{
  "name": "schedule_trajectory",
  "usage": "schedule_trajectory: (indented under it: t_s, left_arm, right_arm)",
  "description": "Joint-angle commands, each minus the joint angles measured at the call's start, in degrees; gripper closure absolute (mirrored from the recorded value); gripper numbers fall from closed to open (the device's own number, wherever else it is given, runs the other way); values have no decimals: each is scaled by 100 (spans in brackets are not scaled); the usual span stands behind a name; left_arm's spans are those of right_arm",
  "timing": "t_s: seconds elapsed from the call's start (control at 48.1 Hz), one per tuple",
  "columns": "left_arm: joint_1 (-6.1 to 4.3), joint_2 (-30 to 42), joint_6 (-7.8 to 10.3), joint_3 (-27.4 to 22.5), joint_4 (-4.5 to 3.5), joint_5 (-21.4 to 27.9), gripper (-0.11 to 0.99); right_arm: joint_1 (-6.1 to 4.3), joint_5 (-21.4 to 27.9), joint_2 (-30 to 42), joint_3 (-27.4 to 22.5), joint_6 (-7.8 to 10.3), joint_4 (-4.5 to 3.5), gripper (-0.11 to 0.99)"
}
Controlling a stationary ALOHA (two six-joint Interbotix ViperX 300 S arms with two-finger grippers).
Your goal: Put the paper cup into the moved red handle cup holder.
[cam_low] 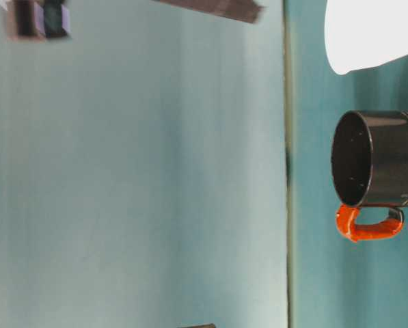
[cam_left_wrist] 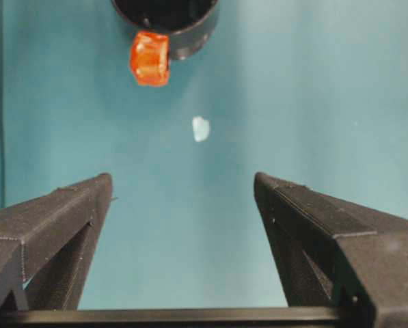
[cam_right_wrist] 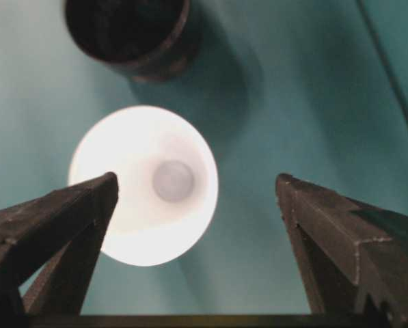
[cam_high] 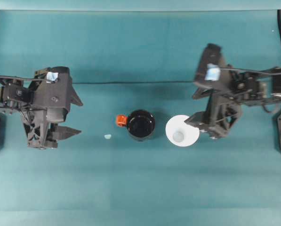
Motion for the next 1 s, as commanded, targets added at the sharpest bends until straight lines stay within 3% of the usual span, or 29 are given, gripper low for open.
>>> schedule_trajectory:
  t_s: [0.0,0.312,0.977]
  left_arm:
    - [-9,-70,-9,-62,9,-26,-5]
    - [-9,-62,-9,-62,9,-26,-5]
    - [-9,-18,-18,-44,9,-26,-5]
  right_arm:
    - [-44,97,545,-202,132,18,9]
    - [-88,167,870,-237,264,18,9]
    - [-97,132,1573,-264,237,26,9]
